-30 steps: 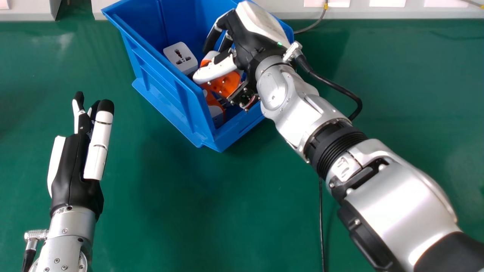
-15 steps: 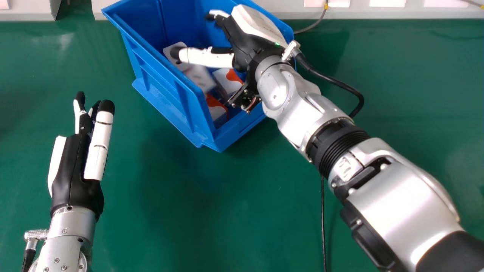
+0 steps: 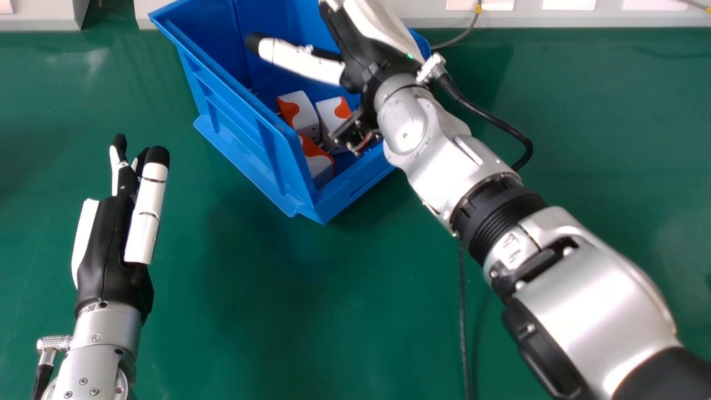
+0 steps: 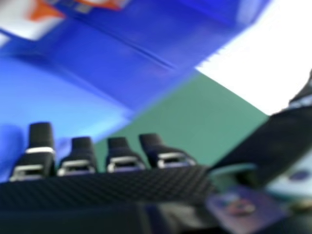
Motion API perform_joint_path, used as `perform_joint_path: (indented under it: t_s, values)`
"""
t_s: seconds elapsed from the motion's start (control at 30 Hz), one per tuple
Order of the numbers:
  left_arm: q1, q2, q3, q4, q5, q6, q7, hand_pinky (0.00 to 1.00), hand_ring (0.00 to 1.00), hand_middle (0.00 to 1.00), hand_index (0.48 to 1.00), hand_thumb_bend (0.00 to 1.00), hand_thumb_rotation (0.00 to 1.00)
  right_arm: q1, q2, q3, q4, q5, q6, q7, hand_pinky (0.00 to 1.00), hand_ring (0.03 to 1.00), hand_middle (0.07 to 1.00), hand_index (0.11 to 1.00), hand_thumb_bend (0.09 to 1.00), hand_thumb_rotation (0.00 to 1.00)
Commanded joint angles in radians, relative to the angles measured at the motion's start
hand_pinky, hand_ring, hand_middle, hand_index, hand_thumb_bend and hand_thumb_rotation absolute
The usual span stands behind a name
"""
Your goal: Pick all objects and put in blue box
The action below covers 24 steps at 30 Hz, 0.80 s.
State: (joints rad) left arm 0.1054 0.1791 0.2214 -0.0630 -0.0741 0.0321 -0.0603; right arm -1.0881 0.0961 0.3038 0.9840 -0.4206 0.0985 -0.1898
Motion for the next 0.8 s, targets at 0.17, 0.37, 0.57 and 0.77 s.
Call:
perform_joint_path:
  t_s: [0.17, 0.37, 0.57, 0.77]
  values:
    - [-0.003, 0.019, 0.012, -0.015, -0.004, -0.009, -0.01, 0.97, 1.0, 0.99, 0.987, 0.53, 0.95, 0.399, -0.06, 0.0, -0.69, -0.028, -0.057, -0.032, 0.87, 1.0, 1.0, 0.979, 0.458, 0.87]
    - [-0.01, 0.032, 0.024, -0.002, -0.015, -0.015, -0.022, 0.98, 1.0, 0.99, 0.987, 0.53, 0.95, 0.807, -0.097, -0.008, -1.206, 0.021, -0.138, 0.015, 0.89, 1.0, 1.0, 0.976, 0.476, 0.89]
    - [-0.024, 0.047, 0.039, 0.021, -0.026, -0.012, -0.036, 0.98, 1.0, 0.99, 0.988, 0.53, 0.95, 1.122, -0.111, -0.067, -1.503, 0.32, -0.102, 0.151, 0.91, 0.999, 1.0, 0.964, 0.483, 0.91]
    - [-0.047, 0.062, 0.057, 0.06, -0.037, -0.003, -0.056, 0.99, 1.0, 0.99, 0.99, 0.5, 0.96, 1.273, 0.002, -0.219, -1.514, 1.036, 0.007, 0.3, 0.94, 1.0, 1.0, 0.981, 0.526, 0.96]
